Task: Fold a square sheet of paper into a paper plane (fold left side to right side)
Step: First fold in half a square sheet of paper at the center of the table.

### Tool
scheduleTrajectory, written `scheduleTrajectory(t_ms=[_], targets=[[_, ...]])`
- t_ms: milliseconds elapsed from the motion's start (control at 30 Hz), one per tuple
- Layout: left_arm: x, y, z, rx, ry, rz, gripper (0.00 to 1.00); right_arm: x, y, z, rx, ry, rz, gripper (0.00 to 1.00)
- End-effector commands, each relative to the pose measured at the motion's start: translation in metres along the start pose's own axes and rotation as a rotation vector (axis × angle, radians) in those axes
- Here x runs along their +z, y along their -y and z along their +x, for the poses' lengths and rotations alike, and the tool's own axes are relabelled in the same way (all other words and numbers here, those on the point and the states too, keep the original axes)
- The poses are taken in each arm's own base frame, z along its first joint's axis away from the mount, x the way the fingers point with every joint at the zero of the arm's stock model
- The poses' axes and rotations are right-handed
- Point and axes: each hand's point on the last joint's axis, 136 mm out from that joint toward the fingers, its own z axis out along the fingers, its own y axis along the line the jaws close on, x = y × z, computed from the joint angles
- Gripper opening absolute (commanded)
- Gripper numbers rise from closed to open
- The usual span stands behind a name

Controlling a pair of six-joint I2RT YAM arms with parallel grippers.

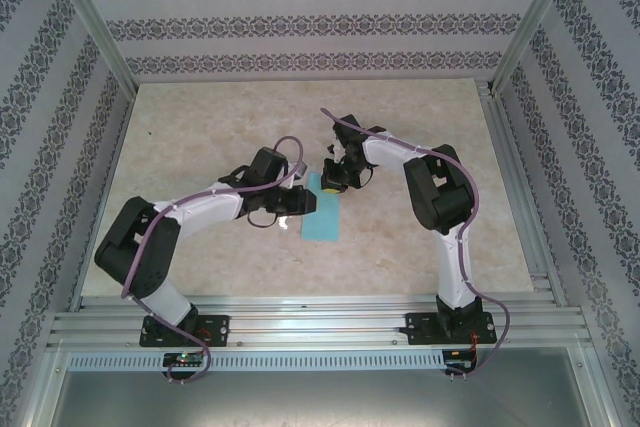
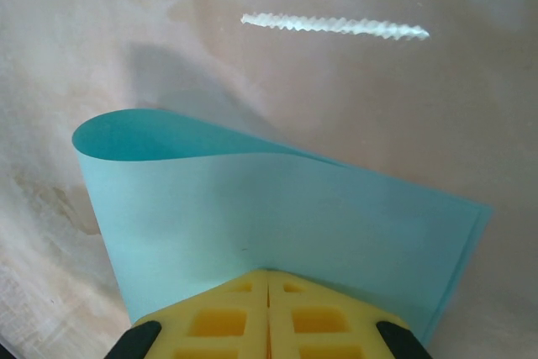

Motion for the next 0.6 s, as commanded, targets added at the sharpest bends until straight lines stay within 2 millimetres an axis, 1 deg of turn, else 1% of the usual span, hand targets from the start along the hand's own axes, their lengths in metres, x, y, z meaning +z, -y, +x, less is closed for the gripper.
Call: scheduleTrajectory(t_ms=[0,67,167,300,433,567], targets=[[0.024,-0.012,0.003,-0.005,-0.071,0.014,0.22,0.019,0.034,0.006,0.011,-0.026,0.134,0.08],[0.034,-0.020,0.002,-0.015,-0.083,0.000,0.21,0.019,0.033,0.006,0.010,-0.025,0.132,0.08],[0.042,-0.034,0.003,-0.022,-0.091,-0.040,0.20,0.020,0.032,0.006,0.009,-0.026,0.131,0.08],[0.051,-0.048,0.011,-0.043,-0.108,-0.065,0.20,0.018,0.025,0.003,-0.003,-0.015,0.113,0.08],[0.055,-0.063,0.024,-0.058,-0.126,-0.100,0.19,-0.001,0.008,-0.008,-0.034,0.037,0.076,0.09],[0.058,-0.072,0.038,-0.070,-0.144,-0.121,0.19,-0.039,-0.014,-0.018,-0.061,0.117,0.025,0.12]])
